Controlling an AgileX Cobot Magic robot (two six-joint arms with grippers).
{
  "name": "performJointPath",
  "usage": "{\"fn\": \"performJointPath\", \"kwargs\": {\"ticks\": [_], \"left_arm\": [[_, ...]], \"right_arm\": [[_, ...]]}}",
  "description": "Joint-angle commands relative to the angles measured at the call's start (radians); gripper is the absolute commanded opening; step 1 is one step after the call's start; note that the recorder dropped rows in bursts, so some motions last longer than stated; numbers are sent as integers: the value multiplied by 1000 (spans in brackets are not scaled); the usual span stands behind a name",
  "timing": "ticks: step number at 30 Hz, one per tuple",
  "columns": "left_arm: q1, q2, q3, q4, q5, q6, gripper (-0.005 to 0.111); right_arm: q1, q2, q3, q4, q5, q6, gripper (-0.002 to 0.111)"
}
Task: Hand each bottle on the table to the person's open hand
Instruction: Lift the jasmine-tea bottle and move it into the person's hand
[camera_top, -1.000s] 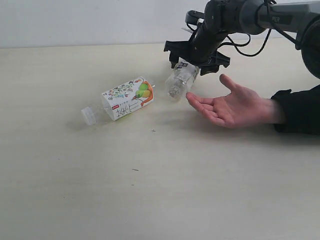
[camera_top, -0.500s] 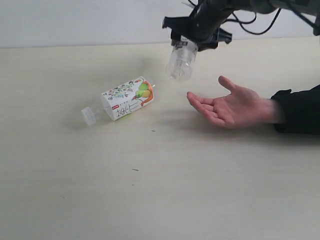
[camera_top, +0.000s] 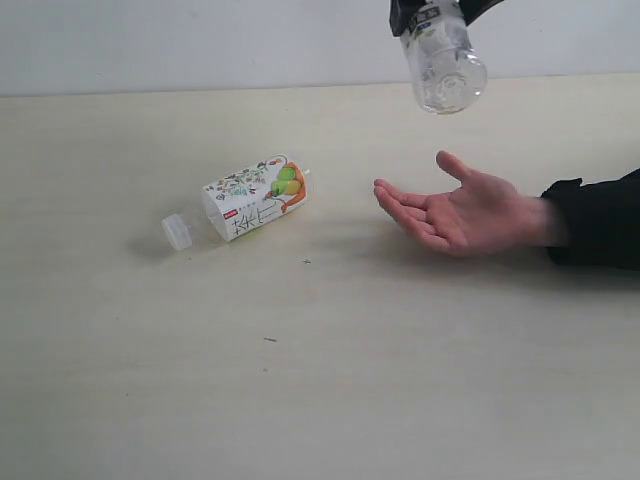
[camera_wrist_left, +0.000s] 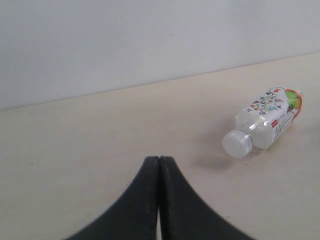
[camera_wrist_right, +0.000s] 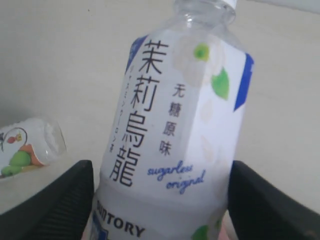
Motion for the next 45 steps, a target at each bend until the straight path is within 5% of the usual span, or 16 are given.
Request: {"fn": "performJointPath", "kwargs": {"ticks": [1, 17, 26, 40, 45], "left_arm": [[1, -6, 1, -6, -5, -2, 1], [1, -6, 1, -6, -5, -2, 1], [1, -6, 1, -6, -5, -2, 1], [1, -6, 1, -6, -5, -2, 1], [1, -6, 1, -6, -5, -2, 1]], "right_arm": [[-1, -99, 134, -19, -55, -21, 0], [-3, -290, 583, 132, -104, -187, 0], [-3, -293, 791, 123, -364, -159, 0], [-3, -180, 822, 34, -529, -70, 0], [-3, -155, 822, 27, -518, -70, 14]]}}
